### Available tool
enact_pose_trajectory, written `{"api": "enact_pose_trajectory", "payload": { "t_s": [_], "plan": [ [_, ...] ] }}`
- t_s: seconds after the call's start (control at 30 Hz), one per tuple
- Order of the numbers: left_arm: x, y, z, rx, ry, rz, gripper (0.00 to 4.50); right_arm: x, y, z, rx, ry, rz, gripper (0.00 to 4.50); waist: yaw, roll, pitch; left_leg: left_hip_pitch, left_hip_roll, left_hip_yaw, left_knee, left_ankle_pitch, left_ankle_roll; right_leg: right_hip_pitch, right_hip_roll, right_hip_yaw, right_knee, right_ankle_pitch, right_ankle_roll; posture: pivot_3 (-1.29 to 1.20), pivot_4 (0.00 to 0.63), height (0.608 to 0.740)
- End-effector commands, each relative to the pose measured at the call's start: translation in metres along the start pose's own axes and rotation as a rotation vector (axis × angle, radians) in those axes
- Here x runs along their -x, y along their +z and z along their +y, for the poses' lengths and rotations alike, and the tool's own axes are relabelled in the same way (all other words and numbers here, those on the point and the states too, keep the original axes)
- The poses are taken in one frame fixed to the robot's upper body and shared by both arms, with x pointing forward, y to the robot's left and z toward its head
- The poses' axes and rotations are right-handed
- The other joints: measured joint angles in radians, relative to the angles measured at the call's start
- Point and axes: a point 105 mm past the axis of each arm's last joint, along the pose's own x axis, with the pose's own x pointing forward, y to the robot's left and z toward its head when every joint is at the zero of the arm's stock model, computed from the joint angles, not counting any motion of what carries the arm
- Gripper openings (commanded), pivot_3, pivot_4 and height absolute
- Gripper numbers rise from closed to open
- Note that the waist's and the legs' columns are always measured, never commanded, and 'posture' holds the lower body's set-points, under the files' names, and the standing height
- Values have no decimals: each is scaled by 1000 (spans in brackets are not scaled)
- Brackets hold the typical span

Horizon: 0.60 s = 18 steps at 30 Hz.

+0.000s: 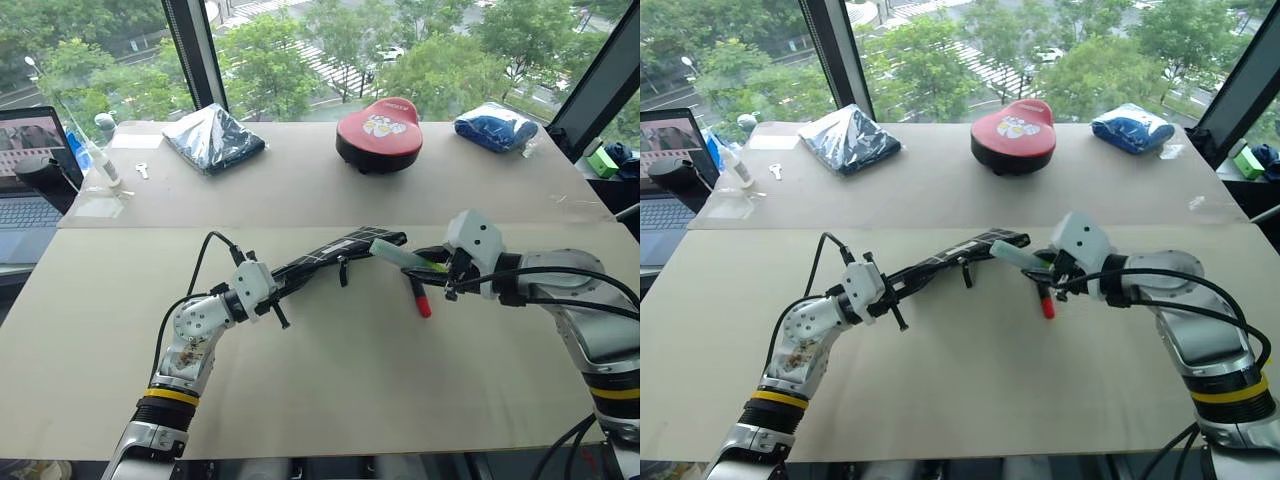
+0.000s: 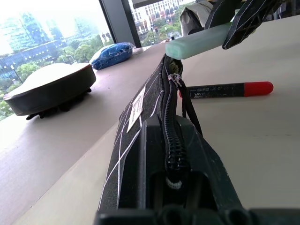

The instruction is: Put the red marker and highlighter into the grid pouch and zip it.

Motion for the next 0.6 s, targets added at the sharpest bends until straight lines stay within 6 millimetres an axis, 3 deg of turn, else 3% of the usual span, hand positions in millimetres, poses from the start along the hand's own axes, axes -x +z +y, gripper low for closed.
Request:
{"api": "enact_pose_trajectory", "payload": {
  "t_s": [0.03, 0.6],
  "plan": [
    [-4, 14, 2, -31, 0, -49, 0, 8, 2, -8, 17, -36, 4, 1064, -1, 0, 0, 0, 0, 0, 0, 0, 0, 0, 0, 0, 0, 0, 0, 0, 150, 740],
    [-3, 15, 3, -35, 0, -48, 0, 9, -7, -17, -33, -57, 51, 1064, 0, 0, 0, 0, 0, 0, 0, 0, 0, 0, 0, 0, 0, 0, 0, 0, 150, 740]
  ]
}}
